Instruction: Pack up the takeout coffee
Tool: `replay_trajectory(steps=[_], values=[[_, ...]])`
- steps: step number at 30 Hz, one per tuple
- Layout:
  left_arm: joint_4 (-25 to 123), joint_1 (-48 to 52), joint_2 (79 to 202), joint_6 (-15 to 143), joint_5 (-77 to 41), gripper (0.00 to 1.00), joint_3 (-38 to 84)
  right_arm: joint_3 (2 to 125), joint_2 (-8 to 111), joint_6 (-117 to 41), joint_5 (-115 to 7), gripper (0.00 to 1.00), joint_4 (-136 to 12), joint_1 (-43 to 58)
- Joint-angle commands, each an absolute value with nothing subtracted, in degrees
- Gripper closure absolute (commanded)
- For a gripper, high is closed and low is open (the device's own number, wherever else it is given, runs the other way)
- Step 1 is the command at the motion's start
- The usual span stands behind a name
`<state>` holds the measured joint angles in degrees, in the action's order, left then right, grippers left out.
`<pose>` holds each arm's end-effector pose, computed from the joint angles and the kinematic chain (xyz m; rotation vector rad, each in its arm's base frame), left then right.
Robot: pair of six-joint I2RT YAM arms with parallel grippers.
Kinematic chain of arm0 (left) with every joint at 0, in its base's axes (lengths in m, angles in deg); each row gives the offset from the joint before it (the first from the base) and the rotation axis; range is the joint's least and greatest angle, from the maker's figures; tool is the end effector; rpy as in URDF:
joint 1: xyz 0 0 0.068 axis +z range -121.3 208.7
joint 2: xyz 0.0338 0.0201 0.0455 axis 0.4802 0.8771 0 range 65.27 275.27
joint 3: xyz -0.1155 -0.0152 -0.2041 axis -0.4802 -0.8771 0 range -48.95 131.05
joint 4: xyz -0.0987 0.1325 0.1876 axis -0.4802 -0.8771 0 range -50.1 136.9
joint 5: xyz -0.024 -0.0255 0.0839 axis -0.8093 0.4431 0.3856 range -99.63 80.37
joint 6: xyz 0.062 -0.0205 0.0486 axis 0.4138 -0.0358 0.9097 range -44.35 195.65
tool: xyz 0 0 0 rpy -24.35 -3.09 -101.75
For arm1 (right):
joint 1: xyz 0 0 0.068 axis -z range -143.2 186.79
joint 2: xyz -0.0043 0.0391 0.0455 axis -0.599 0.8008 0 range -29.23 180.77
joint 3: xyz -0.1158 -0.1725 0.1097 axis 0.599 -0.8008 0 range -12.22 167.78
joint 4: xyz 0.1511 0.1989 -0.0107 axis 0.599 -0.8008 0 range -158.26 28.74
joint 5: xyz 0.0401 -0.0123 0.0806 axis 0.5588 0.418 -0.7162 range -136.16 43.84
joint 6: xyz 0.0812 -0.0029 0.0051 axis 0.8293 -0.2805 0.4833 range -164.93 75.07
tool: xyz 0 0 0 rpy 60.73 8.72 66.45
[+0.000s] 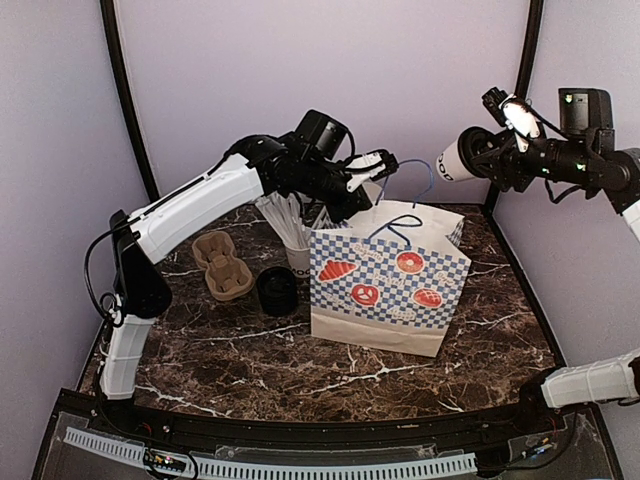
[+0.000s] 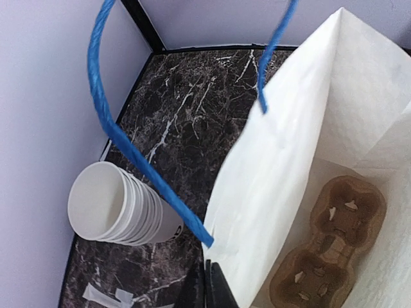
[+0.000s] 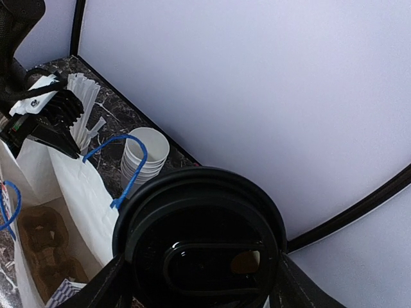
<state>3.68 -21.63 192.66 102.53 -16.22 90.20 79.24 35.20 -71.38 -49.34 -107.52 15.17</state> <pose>0.3097 -0.3862 0.3230 1.3869 1.6265 -0.3638 0.2212 0.0919 0.4278 -0.8105 1.7248 -0.0043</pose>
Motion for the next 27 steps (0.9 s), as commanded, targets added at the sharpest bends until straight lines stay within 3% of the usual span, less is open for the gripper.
replay_trajectory(steps=[1,10,17,27], values=[[1.46,-23.36,187.8,103.13,-15.54,1.0,89.87,80.7,34.61,-70.62,-50.25,0.39,-104.89,15.53],[1.04,-26.87,181.53,92.83,-14.4,1.0,89.79,96.27,38.24,-69.79,-65.07,0.37,-109.78,15.53],[0.8,-28.09,178.32,87.31,-13.16,1.0,88.38,98.46,38.4,-74.24,-84.37,0.36,-119.27,13.83],[3.82,-28.89,176.28,83.88,-13.02,1.0,82.7,94.28,34.6,-80.82,-93.94,0.35,-127.34,10.72]])
